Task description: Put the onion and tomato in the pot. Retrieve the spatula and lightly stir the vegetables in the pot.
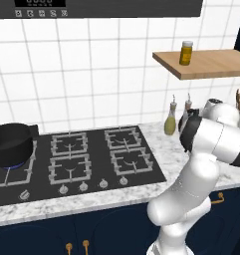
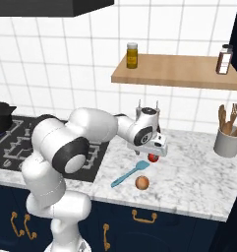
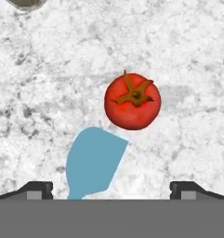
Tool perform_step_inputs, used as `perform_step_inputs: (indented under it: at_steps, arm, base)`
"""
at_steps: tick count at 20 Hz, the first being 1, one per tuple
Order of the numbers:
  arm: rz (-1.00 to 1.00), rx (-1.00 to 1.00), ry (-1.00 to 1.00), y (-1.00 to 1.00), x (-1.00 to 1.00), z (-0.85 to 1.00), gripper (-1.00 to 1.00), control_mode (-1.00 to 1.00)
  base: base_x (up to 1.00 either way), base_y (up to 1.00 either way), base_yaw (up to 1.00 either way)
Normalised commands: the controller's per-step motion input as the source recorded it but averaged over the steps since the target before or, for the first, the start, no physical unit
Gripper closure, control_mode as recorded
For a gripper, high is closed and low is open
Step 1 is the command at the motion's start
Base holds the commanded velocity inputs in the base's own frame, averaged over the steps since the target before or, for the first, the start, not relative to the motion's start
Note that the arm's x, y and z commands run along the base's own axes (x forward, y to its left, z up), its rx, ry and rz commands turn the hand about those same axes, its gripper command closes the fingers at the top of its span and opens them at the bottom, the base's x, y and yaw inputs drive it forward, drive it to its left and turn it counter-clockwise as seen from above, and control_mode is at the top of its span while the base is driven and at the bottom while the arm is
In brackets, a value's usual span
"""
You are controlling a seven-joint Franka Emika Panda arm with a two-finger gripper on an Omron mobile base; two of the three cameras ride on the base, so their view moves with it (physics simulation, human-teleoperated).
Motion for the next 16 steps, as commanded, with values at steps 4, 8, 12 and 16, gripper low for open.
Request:
perform_step_inputs:
  at_steps: [4,8,12,16]
  arm:
    - [0.00,0.00,0.00,-0.25,0.44,-0.34,-1.00,-1.00]
    - [0.00,0.00,0.04,-0.22,0.36,-0.15,-1.00,-1.00]
    - [0.00,0.00,0.00,-0.06,0.34,-0.26,-1.00,-1.00]
    - [0.00,0.00,0.00,0.00,0.09,-0.40,-1.00,-1.00]
  base:
    - [0.00,0.00,0.00]
    - [0.00,0.00,0.00]
    - [0.00,0.00,0.00]
    - [0.00,0.00,0.00]
